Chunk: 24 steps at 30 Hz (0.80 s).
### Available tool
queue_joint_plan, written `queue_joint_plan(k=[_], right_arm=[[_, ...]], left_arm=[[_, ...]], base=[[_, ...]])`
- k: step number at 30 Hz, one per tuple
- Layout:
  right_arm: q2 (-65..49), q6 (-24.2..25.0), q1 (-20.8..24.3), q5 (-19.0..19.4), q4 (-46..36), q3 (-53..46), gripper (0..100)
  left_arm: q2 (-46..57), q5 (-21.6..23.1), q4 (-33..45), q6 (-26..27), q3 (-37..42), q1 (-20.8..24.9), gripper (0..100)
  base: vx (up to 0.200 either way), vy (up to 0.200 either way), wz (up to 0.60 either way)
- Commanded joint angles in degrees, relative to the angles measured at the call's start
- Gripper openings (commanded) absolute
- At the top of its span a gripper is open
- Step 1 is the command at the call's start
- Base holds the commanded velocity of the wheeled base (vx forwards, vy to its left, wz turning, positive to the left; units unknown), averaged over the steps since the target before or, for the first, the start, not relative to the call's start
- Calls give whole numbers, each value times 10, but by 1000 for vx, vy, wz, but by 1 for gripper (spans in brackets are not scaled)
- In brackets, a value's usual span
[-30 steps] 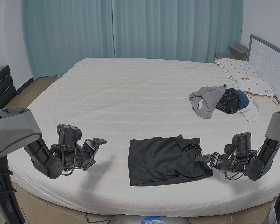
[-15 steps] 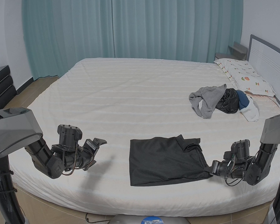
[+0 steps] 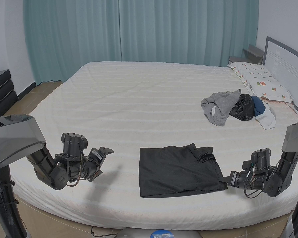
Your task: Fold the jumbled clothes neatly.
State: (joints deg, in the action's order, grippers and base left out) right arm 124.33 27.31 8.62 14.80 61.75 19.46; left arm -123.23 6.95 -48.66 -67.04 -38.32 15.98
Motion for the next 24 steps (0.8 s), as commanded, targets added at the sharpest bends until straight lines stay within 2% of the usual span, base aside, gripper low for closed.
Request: queue_joint_plan(k=[1,8,10,11,13,19,24], right_arm=[[-28,2,-9,1,0,7,100],[-51,21,1,0,-7,46,100],[-54,60,25,-2,-7,66,100],[-54,62,26,-2,-8,66,100],[-48,89,60,-8,-15,90,100],[-6,95,112,-35,-72,175,100],[24,100,134,-36,-122,233,100]], left_arm=[[-2,0,0,0,0,0,100],[-2,0,0,-1,1,0,100],[-2,0,0,0,1,0,100],[-2,0,0,0,1,0,100],[-3,0,0,-1,0,0,100],[-3,0,0,-1,0,0,100],[-3,0,0,-1,-1,0,100]], base=[[0,0,0],[0,0,0],[0,0,0],[0,0,0],[0,0,0],[0,0,0],[0,0,0]])
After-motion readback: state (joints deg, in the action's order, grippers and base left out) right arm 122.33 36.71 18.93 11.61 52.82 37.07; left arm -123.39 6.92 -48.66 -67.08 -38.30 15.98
